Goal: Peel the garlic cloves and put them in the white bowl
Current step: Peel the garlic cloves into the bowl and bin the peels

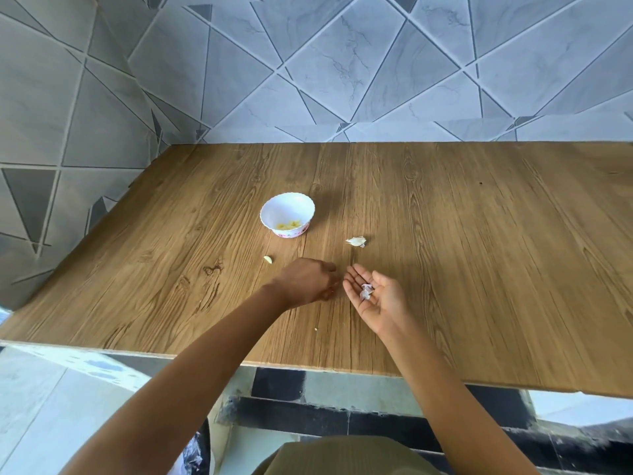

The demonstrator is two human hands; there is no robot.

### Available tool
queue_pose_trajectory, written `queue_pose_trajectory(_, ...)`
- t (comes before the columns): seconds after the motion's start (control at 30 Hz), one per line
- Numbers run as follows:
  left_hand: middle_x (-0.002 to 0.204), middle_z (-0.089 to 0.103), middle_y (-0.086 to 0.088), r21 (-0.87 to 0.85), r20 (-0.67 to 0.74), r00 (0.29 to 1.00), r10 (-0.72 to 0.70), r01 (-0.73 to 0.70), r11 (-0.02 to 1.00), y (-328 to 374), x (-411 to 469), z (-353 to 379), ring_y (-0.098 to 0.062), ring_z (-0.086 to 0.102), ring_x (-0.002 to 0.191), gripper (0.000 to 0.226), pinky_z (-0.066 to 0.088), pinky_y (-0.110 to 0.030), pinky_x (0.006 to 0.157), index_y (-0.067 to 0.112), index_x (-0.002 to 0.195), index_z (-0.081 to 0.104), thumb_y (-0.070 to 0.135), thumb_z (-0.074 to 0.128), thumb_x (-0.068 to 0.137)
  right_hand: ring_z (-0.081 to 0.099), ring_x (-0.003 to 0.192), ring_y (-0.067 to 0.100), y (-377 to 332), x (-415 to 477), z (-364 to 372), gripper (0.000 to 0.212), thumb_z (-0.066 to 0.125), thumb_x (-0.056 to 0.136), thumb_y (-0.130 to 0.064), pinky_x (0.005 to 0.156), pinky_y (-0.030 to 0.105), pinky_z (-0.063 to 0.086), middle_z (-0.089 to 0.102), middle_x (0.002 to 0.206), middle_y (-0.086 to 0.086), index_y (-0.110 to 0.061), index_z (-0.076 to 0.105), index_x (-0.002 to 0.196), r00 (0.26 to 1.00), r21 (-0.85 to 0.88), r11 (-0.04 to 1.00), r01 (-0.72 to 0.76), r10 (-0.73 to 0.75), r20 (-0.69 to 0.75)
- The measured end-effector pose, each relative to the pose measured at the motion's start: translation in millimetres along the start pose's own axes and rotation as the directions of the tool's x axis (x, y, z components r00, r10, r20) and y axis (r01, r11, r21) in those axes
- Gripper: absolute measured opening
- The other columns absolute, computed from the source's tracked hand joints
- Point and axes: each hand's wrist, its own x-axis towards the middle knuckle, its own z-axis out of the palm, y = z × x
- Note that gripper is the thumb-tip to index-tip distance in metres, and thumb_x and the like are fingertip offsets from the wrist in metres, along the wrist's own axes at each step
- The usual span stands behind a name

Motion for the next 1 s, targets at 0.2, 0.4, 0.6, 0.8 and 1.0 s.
queue_pose_trajectory(0.2,0.083,0.065,-0.005,-0.529,-0.29,0.927,-0.236,0.05,0.847,6,-8,-3,-0.013,0.056,0.069,0.008,0.041,-0.012,0.062,0.004,0.091,0.067,0.006,0.063,0.084,0.061,0.088,0.023,5,-2,2,0.033,0.034,0.101,-0.016,0.079,0.033,0.052,0.063,0.092,0.016,0.003,0.06,0.099,1.0,-0.008,1.0,0.003,-0.003,-0.01)
queue_pose_trajectory(0.4,0.101,0.066,-0.001,-0.331,-0.347,0.925,-0.154,0.032,0.943,31,-5,-4,-0.02,0.064,0.081,0.024,0.046,-0.027,0.063,0.019,0.113,0.068,0.02,0.057,0.091,0.061,0.072,0.021,10,-6,5,0.032,0.036,0.099,-0.011,0.068,0.028,0.053,0.063,0.076,0.015,0.004,0.061,0.086,1.0,0.02,1.0,-0.022,0.022,-0.019)
queue_pose_trajectory(0.6,0.09,0.062,0.002,-0.477,-0.345,0.874,-0.342,0.151,0.866,35,-8,-6,-0.017,0.061,0.076,0.01,0.051,-0.032,0.063,0.015,0.089,0.066,0.023,0.066,0.083,0.064,0.069,0.022,10,-5,7,0.03,0.036,0.099,-0.011,0.071,0.029,0.055,0.068,0.07,0.016,0.003,0.06,0.089,0.999,0.033,0.999,-0.033,0.033,0.01)
queue_pose_trajectory(0.8,0.097,0.071,0.002,-0.503,-0.131,0.925,-0.357,0.248,0.828,18,-30,-2,-0.009,0.062,0.08,0.013,0.051,-0.025,0.079,0.016,0.096,0.073,0.016,0.062,0.088,0.064,0.085,0.026,4,-4,-4,0.032,0.036,0.1,-0.015,0.069,0.035,0.059,0.065,0.09,0.018,0.006,0.06,0.098,0.999,0.076,0.997,-0.002,-0.001,0.036)
queue_pose_trajectory(1.0,0.101,0.071,0.004,-0.464,-0.003,0.963,-0.269,0.237,0.854,27,-52,11,-0.008,0.064,0.088,0.015,0.043,-0.015,0.075,0.017,0.1,0.073,0.022,0.063,0.089,0.063,0.091,0.026,10,-2,-6,0.035,0.034,0.101,-0.015,0.074,0.036,0.057,0.067,0.092,0.018,0.006,0.061,0.097,0.999,0.044,0.999,-0.029,0.027,0.046)
